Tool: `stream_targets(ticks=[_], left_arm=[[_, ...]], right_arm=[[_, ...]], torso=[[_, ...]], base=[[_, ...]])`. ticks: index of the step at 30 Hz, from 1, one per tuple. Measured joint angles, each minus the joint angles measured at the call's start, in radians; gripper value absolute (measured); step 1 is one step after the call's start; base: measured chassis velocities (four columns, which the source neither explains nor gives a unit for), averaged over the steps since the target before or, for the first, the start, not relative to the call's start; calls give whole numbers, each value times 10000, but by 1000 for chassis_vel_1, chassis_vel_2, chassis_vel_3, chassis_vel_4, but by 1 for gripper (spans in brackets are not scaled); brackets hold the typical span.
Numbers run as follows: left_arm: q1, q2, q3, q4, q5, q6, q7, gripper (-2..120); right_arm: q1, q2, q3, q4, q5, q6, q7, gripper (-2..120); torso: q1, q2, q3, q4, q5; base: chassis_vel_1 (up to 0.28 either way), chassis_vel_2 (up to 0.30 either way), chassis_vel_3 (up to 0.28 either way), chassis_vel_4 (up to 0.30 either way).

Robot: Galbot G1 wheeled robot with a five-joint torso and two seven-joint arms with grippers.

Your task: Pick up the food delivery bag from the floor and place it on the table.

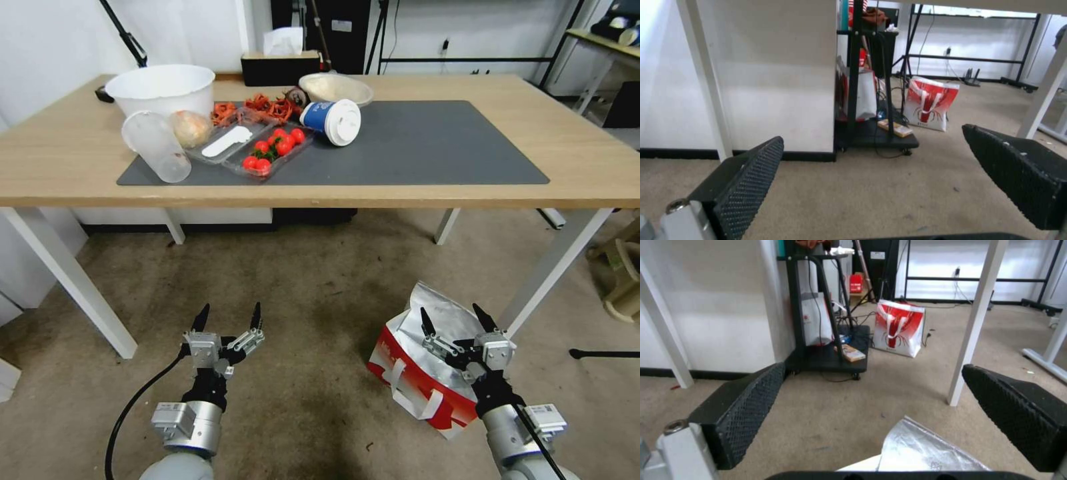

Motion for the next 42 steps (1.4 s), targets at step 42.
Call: stream_targets(ticks=[42], left_arm=[[-254, 5, 40, 353, -134, -8, 41, 100]], right_arm=[[103, -41, 88, -178, -54, 18, -82, 100]], torso=[[-399, -1677, -1277, 0, 0]], base=[[0, 0, 0, 0]])
